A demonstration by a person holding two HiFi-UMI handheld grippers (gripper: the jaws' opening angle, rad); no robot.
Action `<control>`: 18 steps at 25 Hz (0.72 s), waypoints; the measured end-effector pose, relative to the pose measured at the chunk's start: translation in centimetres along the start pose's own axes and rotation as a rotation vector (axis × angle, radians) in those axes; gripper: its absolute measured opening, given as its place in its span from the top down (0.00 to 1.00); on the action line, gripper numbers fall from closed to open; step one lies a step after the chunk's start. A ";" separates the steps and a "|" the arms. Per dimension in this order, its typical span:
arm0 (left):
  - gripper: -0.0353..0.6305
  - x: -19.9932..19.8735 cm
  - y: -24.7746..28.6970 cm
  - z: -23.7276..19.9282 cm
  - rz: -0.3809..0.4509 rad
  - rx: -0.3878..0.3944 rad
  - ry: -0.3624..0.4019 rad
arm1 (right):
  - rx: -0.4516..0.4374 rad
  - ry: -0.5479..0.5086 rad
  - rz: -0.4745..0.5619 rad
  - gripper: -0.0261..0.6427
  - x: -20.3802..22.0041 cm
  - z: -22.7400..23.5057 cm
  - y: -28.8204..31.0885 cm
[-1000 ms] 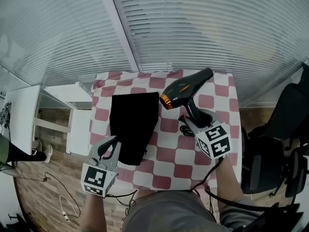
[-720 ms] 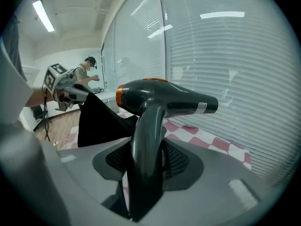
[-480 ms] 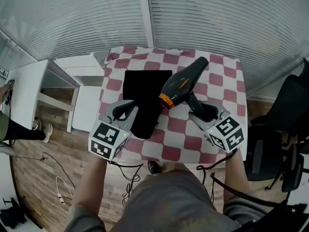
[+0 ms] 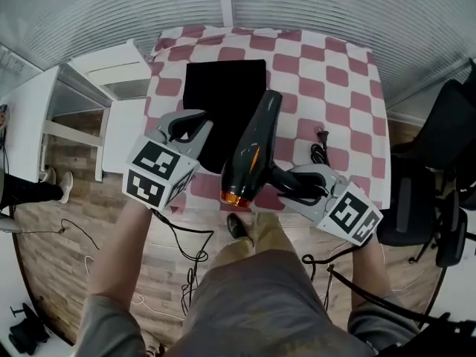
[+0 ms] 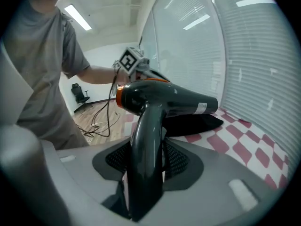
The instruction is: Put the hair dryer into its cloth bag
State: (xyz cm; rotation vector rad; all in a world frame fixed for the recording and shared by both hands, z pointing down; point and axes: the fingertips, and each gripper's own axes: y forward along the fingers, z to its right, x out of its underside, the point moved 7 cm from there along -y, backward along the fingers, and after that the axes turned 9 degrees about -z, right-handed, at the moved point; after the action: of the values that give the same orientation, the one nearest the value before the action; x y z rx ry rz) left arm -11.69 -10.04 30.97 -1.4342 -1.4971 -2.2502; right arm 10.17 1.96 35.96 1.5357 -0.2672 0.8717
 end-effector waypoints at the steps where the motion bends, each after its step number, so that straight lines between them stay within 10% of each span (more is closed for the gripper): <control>1: 0.91 0.1 0.1 -0.1 -0.003 -0.001 0.004 | -0.029 -0.039 -0.005 0.65 -0.1 -1.0 0.4; 18: 0.91 2.0 1.4 -0.9 -0.029 0.005 0.012 | -0.268 -0.292 -0.006 0.65 -0.7 -7.7 5.1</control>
State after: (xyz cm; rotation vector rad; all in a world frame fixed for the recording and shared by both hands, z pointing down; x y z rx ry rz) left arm -12.68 -10.67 33.27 -1.4044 -1.5288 -2.2650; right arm 3.70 7.90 38.78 1.4068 -0.5683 0.5775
